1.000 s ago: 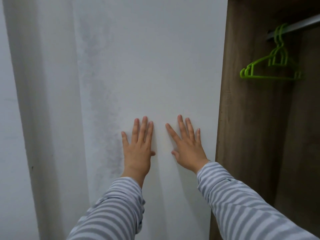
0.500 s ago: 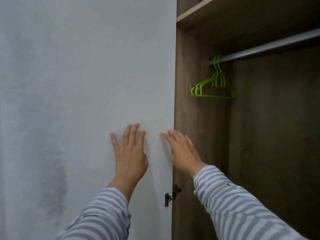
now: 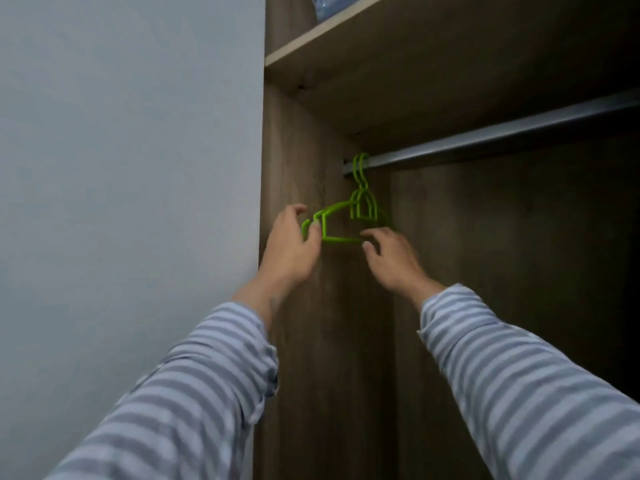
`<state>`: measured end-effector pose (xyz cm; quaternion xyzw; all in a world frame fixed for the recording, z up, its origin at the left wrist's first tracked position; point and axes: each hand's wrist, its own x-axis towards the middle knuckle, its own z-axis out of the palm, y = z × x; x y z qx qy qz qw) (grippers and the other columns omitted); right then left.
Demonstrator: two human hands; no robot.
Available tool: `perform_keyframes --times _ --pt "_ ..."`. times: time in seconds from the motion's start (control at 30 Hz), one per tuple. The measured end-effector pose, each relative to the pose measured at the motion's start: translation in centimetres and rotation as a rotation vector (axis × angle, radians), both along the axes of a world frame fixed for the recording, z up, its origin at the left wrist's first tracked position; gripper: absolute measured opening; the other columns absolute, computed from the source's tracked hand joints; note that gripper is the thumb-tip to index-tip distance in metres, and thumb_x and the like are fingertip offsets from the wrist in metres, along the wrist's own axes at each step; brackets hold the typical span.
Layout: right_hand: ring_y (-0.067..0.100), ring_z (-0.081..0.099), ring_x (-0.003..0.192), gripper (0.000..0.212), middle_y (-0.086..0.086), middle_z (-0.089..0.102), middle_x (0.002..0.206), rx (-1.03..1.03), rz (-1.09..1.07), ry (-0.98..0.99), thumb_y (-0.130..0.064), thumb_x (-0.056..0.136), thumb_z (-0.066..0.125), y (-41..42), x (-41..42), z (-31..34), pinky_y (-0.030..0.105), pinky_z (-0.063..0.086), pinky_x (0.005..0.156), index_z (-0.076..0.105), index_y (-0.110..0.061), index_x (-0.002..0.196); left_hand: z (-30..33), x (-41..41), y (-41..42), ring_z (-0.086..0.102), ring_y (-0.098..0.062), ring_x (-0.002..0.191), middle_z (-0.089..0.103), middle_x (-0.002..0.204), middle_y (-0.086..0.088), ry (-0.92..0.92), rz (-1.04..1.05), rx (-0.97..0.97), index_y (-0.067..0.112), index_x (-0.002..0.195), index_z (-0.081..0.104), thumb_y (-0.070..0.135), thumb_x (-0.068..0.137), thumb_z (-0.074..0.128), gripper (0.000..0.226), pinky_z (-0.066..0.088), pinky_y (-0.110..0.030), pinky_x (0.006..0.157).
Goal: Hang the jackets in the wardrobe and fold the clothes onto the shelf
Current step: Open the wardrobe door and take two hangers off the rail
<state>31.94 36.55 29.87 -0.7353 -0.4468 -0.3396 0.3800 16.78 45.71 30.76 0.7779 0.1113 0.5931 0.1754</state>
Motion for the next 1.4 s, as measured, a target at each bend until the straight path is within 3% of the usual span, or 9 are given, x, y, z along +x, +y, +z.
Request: perform_keyframes --times 0.2,0.37,0.5,0.63,0.73,0.83,0.93,1.03,1.4 --pt "0.031 0.050 0.126 0.038 0.012 0.057 0.134 0.067 0.157 0.130 -0.032 0.102 0.033 2.2 0.8 2.8 0.042 0.036 0.107 0.058 -0.019 0.127 4.0 3.7 1.3 0.044 -0.027 0.131 0.049 0.140 -0.013 0.093 -0.128 -0.241 0.007 0.139 0.041 0.041 0.101 0.033 0.051 0.033 -0.031 0.105" --pt "0.028 0.055 0.120 0.047 0.012 0.064 0.124 0.077 0.202 0.218 -0.038 0.103 0.027 3.0 1.5 2.4 0.040 0.039 0.105 0.069 -0.020 0.107 4.7 6.3 2.4 0.062 -0.031 0.108 0.070 0.099 -0.015 0.126 -0.280 -0.412 0.001 0.110 0.061 0.043 0.102 0.024 0.056 0.045 -0.042 0.101" --pt "0.028 0.061 0.104 0.062 0.011 0.070 0.103 0.058 0.128 0.268 -0.048 0.101 0.020 2.3 1.2 3.0 0.033 0.044 0.093 0.064 -0.022 0.067 4.3 8.2 2.7 0.063 -0.034 0.105 0.069 0.104 -0.021 0.151 -0.293 -0.445 0.000 0.092 0.068 0.026 0.103 0.030 0.048 0.048 -0.035 0.089" --pt "0.030 0.056 0.114 0.050 0.015 0.063 0.120 0.010 0.058 0.279 -0.058 0.097 0.016 2.0 0.4 3.9 0.035 0.040 0.098 0.051 -0.028 0.077 3.1 9.1 3.1 0.060 -0.037 0.109 0.065 0.111 -0.020 0.130 -0.286 -0.455 0.005 0.091 0.067 0.026 0.096 0.037 0.037 0.047 -0.037 0.089" --pt "0.022 0.052 0.094 0.051 0.007 0.059 0.087 0.014 0.074 0.340 -0.063 0.095 0.018 2.3 0.3 4.6 0.035 0.040 0.091 0.043 -0.029 0.066 2.3 9.8 3.7 0.063 -0.039 0.097 0.068 0.098 -0.023 0.032 -0.323 -0.458 0.008 0.066 0.057 0.034 0.090 0.044 0.038 0.049 -0.043 0.085" --pt "0.020 0.050 0.076 0.046 0.001 0.050 0.070 0.013 -0.021 0.391 -0.051 0.095 0.042 2.2 0.0 4.7 0.025 0.036 0.069 0.041 -0.023 0.060 2.0 9.9 3.9 0.061 -0.040 0.098 0.067 0.099 -0.027 0.022 -0.282 -0.365 0.002 0.079 0.064 0.032 0.099 0.043 0.042 0.045 -0.040 0.079" --pt "0.034 0.062 0.093 0.025 0.022 0.065 0.100 0.066 -0.160 0.389 -0.024 0.094 0.048 1.5 0.1 4.4 0.030 0.049 0.080 0.059 -0.010 0.078 1.8 10.1 3.9 0.060 -0.040 0.100 0.066 0.102 -0.027 0.031 -0.251 -0.287 -0.004 0.091 0.066 0.029 0.100 0.039 0.044 0.044 -0.039 0.078" --pt "0.039 0.056 0.115 0.032 0.025 0.059 0.124 0.207 -0.263 0.389 -0.021 0.097 0.043 -0.1 -0.4 4.9 0.035 0.045 0.089 0.057 0.002 0.114 1.6 10.6 3.8 0.058 -0.040 0.104 0.064 0.108 -0.027 0.033 -0.213 -0.265 -0.004 0.096 0.063 0.027 0.101 0.038 0.040 0.043 -0.038 0.080" --pt "0.038 0.061 0.107 0.031 0.022 0.065 0.115 0.362 -0.533 0.521 -0.017 0.093 0.043 -9.3 -1.3 5.4 0.035 0.047 0.081 0.065 0.002 0.104 1.2 11.2 3.1 0.056 -0.043 0.106 0.062 0.111 -0.030 0.002 -0.184 -0.245 -0.003 0.101 0.062 0.026 0.101 0.038 0.038 0.043 -0.041 0.082"
